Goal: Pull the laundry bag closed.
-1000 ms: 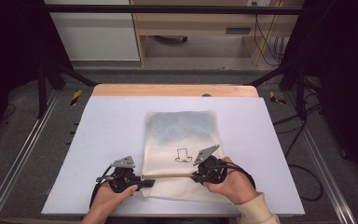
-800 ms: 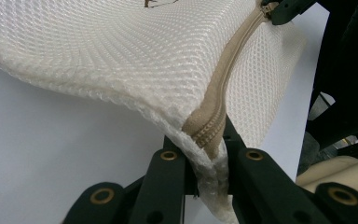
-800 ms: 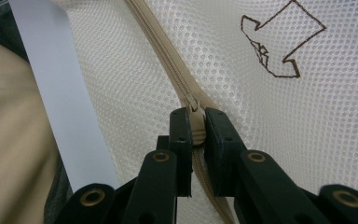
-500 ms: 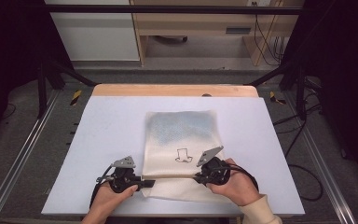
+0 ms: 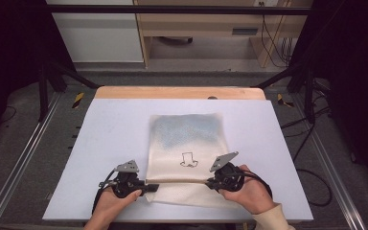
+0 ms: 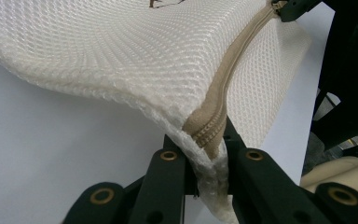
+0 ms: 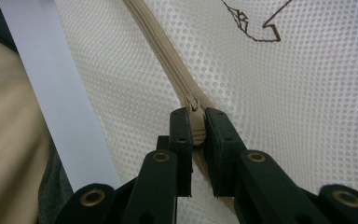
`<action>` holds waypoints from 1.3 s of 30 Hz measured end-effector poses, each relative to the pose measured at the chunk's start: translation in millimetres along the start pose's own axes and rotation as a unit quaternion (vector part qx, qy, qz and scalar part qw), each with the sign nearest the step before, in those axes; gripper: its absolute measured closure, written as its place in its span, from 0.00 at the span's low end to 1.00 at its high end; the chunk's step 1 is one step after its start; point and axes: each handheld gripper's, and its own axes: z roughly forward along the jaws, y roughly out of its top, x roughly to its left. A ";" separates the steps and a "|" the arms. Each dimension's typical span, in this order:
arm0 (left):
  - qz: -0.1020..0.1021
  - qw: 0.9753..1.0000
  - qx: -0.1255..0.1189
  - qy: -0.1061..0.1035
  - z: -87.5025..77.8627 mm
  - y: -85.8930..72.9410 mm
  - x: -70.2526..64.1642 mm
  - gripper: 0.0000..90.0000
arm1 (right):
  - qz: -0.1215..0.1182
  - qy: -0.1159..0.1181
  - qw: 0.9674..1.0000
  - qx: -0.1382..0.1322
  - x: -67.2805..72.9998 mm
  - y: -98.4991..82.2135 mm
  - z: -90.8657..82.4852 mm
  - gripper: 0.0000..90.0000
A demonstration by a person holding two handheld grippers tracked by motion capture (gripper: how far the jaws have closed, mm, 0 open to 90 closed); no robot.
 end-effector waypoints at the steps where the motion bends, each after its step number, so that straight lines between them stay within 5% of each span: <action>1: 0.000 1.000 0.000 0.000 0.0 0.0 0.0 0.93 | 0.000 0.000 1.000 0.000 0.0 0.0 0.0 0.91; 39: 0.003 1.000 0.003 0.008 -1.3 0.4 0.7 0.93 | 0.047 -0.019 0.999 -0.007 -16.1 -34.8 -15.5 0.91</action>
